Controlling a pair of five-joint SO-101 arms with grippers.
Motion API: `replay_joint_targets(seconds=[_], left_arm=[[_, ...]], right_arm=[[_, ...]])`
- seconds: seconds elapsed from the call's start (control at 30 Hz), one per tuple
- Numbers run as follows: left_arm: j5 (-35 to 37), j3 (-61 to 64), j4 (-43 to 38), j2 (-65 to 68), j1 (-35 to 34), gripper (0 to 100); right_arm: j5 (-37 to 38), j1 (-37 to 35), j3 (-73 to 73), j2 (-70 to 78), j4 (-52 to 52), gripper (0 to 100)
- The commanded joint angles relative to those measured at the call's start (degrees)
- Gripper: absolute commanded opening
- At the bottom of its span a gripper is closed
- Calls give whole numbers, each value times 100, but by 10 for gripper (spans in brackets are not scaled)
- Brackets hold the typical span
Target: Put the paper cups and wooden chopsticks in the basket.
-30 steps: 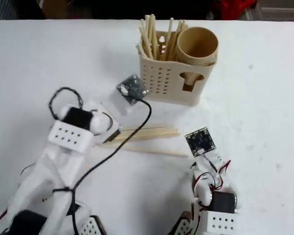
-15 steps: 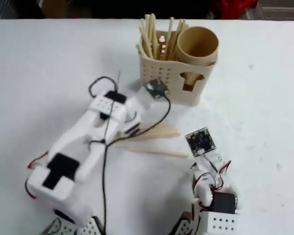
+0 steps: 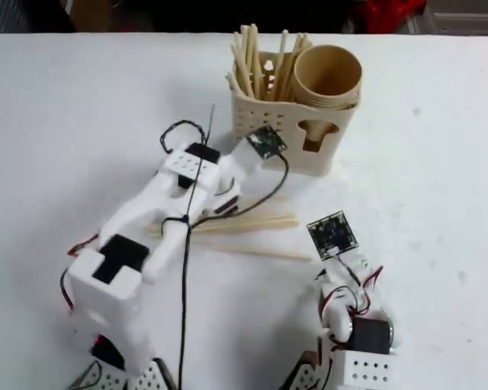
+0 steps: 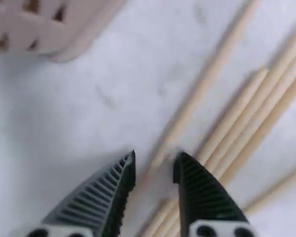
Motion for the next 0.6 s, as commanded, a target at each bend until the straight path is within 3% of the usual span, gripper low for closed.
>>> replay_joint_targets(seconds=[0.0,0.27,0.43,0.57], left_arm=[[-105,-88,316,4,84,151],[-193,-88,536,13,75,142],[-536,-149,888,198,66,23],[-633,-132,1046,163,66,22]], right_arm=[[70,40,44,-40,48,19],[70,40,44,-40,48,18],[70,40,44,-40,48,18],[70,40,44,-40,48,19]])
